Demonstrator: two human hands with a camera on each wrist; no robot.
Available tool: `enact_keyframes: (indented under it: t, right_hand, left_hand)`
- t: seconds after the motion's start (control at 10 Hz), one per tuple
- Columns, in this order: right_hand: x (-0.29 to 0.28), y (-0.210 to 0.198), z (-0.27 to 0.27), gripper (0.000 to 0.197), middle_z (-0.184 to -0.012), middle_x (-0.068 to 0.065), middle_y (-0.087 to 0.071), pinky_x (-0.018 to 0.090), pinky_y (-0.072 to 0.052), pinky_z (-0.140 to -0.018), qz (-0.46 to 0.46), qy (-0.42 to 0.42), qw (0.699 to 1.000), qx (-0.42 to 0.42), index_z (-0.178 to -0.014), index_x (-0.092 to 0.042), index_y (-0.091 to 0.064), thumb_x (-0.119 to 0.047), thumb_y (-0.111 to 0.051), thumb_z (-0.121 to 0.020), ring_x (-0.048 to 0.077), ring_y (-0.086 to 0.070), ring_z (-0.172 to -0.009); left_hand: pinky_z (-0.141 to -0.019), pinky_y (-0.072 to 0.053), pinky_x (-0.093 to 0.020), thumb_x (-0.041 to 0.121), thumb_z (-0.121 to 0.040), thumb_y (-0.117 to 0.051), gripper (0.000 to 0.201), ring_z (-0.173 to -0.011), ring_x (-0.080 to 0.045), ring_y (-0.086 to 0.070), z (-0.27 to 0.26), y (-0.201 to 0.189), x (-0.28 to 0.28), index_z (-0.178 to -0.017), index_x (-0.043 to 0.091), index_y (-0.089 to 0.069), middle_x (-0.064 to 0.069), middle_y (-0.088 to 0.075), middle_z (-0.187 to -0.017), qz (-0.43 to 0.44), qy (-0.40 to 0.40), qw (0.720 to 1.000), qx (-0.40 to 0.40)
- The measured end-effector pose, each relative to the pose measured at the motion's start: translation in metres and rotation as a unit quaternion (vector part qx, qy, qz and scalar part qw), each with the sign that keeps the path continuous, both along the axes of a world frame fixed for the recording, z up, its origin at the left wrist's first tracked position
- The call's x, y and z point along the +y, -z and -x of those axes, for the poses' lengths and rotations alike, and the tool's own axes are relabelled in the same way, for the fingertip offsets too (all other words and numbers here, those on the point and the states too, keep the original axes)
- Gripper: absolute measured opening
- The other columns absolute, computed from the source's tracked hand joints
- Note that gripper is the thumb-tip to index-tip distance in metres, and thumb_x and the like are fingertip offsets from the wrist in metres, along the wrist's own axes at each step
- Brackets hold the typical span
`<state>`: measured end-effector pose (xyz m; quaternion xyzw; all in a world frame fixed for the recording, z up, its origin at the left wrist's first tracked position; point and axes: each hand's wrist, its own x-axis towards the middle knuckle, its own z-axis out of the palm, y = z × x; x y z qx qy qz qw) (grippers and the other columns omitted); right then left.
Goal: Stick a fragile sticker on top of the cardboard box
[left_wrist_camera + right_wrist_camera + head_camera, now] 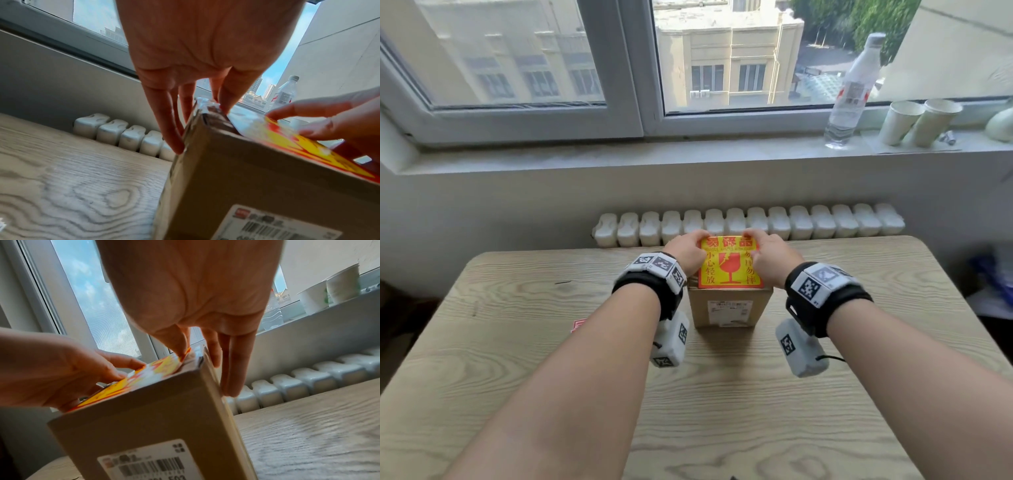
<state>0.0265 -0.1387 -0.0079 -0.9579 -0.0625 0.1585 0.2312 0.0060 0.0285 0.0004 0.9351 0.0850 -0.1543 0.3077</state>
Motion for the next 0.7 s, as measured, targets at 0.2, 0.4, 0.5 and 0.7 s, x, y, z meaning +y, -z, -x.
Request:
enact_keyframes:
  t: [0.2,0.4,0.5,0.7]
  right_hand:
    - [0.007,-0.002,0.004,0.052,-0.141,0.013,-0.046,0.041,-0.043,-0.097,0.022,0.017,0.999,-0.021,-0.147,-0.027,-0.025,-0.022,-0.036,-0.096,0.032,-0.051,-0.122]
    - [0.008,-0.028,0.017,0.049,-0.147,0.014,-0.038,0.047,-0.033,-0.112,0.039,-0.019,0.998,-0.049,-0.146,-0.024,-0.029,-0.032,-0.035,-0.098,0.034,-0.039,-0.134]
    - [0.003,-0.052,0.024,0.045,-0.144,0.015,-0.043,0.044,-0.037,-0.109,0.063,-0.035,0.996,-0.051,-0.142,-0.019,-0.037,-0.033,-0.034,-0.099,0.033,-0.043,-0.131]
    - [0.000,-0.101,0.040,0.043,-0.139,0.010,-0.053,0.038,-0.040,-0.104,0.084,-0.076,0.990,-0.089,-0.133,-0.012,-0.050,-0.032,-0.033,-0.099,0.027,-0.050,-0.126]
  left_hand:
    - [-0.099,-0.050,-0.036,0.024,-0.097,-0.040,0.051,-0.122,-0.027,-0.058,0.006,-0.002,0.001,-0.148,0.023,-0.034,-0.008,-0.054,-0.142,-0.031,-0.027,0.999,-0.013]
    - [-0.111,-0.038,-0.036,0.029,-0.099,-0.036,0.050,-0.135,-0.026,-0.046,0.015,-0.022,-0.006,-0.148,0.022,-0.035,-0.008,-0.043,-0.151,-0.079,-0.001,0.996,-0.038]
    - [-0.112,-0.035,-0.035,0.030,-0.101,-0.032,0.046,-0.137,-0.024,-0.044,0.023,-0.046,-0.008,-0.145,0.020,-0.042,-0.006,-0.045,-0.150,-0.100,0.024,0.993,-0.051]
    - [-0.114,-0.033,-0.038,0.034,-0.100,-0.031,0.050,-0.138,-0.028,-0.041,0.042,-0.095,-0.011,-0.148,0.021,-0.033,-0.008,-0.040,-0.153,-0.100,0.001,0.990,-0.094]
